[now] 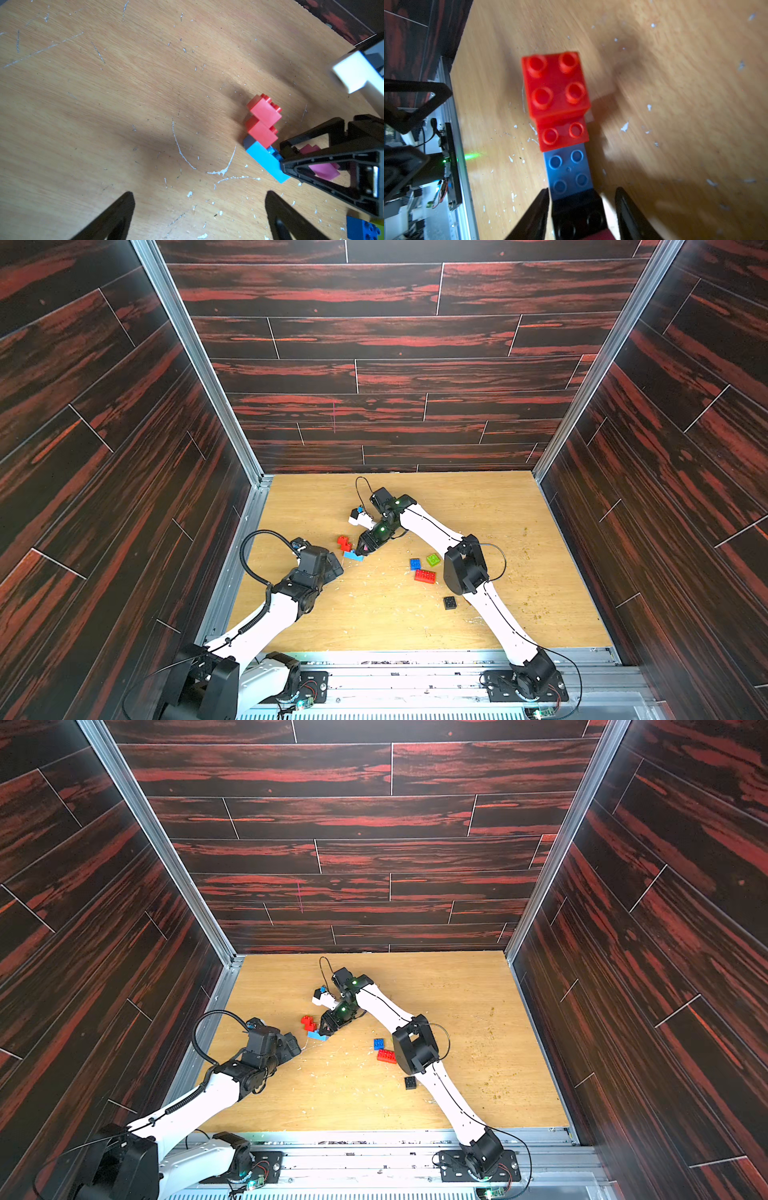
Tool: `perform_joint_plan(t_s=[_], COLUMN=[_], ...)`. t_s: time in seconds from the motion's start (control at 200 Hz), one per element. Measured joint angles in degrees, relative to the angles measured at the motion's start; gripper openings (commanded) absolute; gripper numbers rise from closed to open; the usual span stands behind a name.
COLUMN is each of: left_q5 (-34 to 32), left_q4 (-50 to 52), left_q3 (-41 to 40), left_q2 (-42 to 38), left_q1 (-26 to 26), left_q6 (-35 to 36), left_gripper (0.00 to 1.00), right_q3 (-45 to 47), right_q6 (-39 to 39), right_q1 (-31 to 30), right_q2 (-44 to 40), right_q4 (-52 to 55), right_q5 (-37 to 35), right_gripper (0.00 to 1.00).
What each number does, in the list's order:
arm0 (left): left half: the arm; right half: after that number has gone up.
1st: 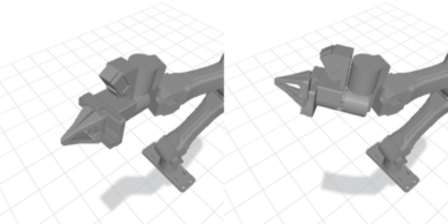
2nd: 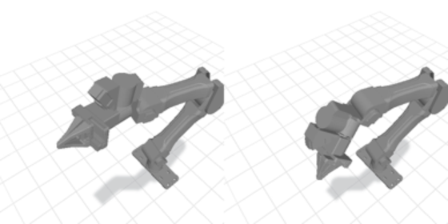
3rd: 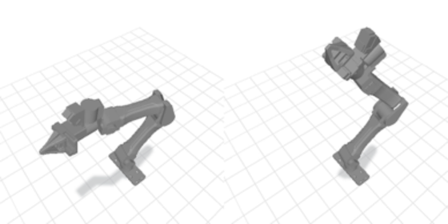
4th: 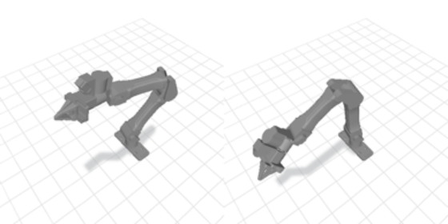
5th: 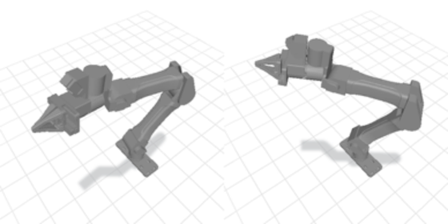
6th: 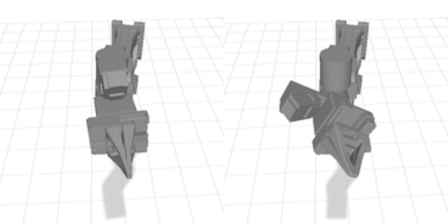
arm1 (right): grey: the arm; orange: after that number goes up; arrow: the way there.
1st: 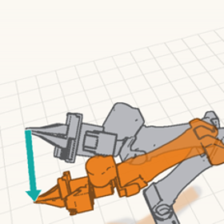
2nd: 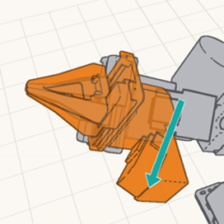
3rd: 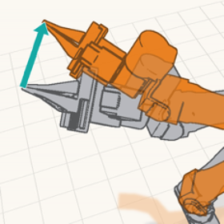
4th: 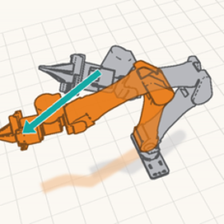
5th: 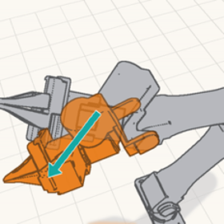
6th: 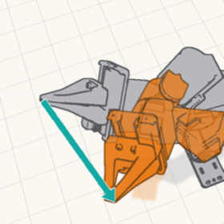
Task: Assemble the letter v with lego
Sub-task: Adjust the lego brick at the center of the board.
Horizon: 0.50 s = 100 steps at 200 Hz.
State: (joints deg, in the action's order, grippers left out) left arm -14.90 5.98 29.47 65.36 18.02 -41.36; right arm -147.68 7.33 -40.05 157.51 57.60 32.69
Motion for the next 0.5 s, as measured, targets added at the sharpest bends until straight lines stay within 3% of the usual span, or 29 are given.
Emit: perform_joint_plan(t_s=[0.501], left_q5=[0.83], left_q4=[-0.22], left_q3=[0.52], left_q2=[1.51], left_q1=[0.0], left_q6=[0.31], left_gripper=[1.0], right_q3=[-0.02], right_q6=[-1.79], right_q1=[0.85], right_q2=[0.33], right_q4=[-1.31], right_q5=[0.24], right_gripper=[0.6])
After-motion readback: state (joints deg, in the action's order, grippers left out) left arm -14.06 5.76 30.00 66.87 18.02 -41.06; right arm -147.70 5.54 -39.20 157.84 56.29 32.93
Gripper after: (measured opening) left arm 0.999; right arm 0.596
